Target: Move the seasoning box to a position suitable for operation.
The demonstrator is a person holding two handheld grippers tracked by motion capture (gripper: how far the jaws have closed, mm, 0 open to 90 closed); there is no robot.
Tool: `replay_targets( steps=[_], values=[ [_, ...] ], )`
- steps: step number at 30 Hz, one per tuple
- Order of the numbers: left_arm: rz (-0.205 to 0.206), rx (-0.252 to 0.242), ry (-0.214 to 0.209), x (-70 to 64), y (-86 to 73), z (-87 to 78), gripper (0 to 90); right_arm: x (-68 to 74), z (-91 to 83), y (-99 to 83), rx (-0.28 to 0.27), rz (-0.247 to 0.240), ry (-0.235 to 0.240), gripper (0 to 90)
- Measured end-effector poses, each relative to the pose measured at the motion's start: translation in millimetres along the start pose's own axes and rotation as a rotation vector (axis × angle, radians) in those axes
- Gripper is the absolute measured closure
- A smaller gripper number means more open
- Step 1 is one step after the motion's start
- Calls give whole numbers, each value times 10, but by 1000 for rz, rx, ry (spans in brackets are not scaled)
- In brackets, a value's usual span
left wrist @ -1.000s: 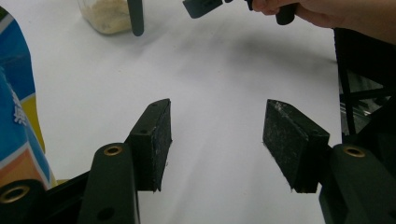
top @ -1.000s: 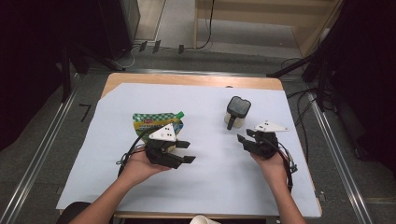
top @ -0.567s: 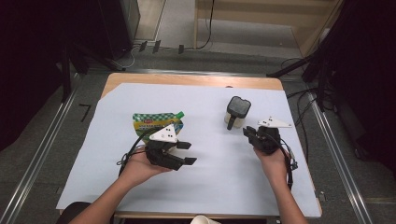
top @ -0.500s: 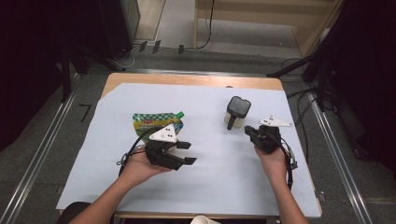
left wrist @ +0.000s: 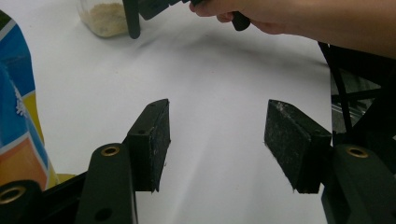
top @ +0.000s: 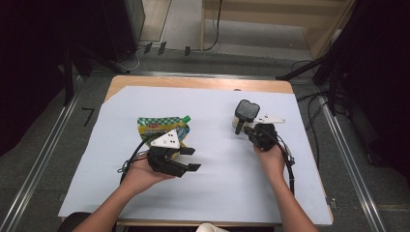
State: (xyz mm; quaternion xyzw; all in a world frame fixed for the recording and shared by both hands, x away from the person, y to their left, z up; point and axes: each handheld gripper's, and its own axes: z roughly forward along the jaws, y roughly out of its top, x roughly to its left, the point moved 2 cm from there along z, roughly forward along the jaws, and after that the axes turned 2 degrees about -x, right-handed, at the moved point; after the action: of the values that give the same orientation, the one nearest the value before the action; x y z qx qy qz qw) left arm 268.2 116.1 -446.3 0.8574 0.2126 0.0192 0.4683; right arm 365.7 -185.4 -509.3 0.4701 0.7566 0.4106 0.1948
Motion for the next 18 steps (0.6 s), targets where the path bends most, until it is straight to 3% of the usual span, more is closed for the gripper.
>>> replay_targets(
  steps=[13, 18],
  values=[
    [-21, -11, 23, 11, -53, -88, 415, 123, 73, 54, 3, -20, 13, 900],
    [-21, -10, 26, 11, -62, -95, 412, 218, 153, 89, -8, -13, 38, 900]
  ],
)
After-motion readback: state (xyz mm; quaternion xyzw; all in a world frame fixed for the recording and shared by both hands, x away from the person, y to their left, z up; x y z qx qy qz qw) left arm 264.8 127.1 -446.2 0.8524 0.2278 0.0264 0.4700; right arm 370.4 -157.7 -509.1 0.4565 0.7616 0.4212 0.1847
